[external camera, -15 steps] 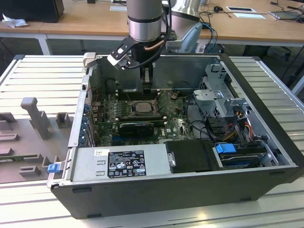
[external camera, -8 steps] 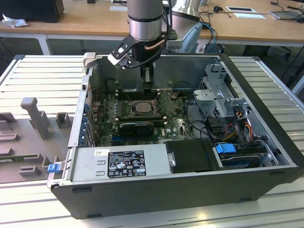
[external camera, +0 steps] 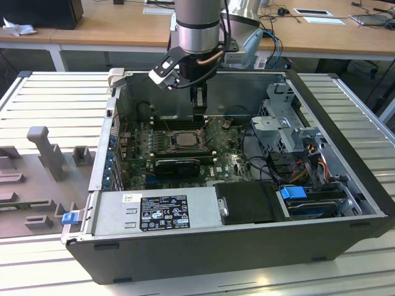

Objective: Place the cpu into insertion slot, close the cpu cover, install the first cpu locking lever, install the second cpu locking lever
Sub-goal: 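Close the cpu cover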

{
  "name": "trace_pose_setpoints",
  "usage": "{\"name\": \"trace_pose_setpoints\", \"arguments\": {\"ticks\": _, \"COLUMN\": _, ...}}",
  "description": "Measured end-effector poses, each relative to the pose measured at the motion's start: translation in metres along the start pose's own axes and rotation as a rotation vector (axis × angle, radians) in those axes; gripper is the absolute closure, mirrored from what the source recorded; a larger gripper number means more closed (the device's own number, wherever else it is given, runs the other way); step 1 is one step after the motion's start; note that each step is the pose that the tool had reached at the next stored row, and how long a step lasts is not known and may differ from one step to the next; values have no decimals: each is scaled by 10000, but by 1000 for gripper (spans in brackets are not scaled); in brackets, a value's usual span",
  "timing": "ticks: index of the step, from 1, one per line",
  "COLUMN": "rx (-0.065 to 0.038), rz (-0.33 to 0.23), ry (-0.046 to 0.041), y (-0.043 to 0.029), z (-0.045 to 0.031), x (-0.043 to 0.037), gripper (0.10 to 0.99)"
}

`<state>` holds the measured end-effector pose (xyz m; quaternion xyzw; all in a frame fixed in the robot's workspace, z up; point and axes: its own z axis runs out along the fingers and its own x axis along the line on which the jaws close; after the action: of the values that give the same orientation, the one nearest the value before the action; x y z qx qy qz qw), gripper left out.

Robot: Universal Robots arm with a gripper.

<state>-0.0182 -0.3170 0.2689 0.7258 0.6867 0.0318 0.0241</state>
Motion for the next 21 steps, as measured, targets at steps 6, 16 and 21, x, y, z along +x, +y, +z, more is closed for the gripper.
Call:
{"name": "trace_pose_setpoints", "arguments": {"ticks": 6, "rx": 2, "rz": 1, "ry": -3, "y": 113, "z": 17, "x": 6, "gripper": 980}}
{"name": "trace_pose_setpoints", "arguments": {"ticks": 16, "rx": 95, "rz": 0, "ry": -7, "y": 576, "z": 70, "x": 32, "gripper": 980}}
{"name": "trace_pose_setpoints", "arguments": {"ticks": 21, "rx": 183, "rz": -87, "ry": -5, "y": 686, "z": 200, "x": 38, "gripper": 980}}
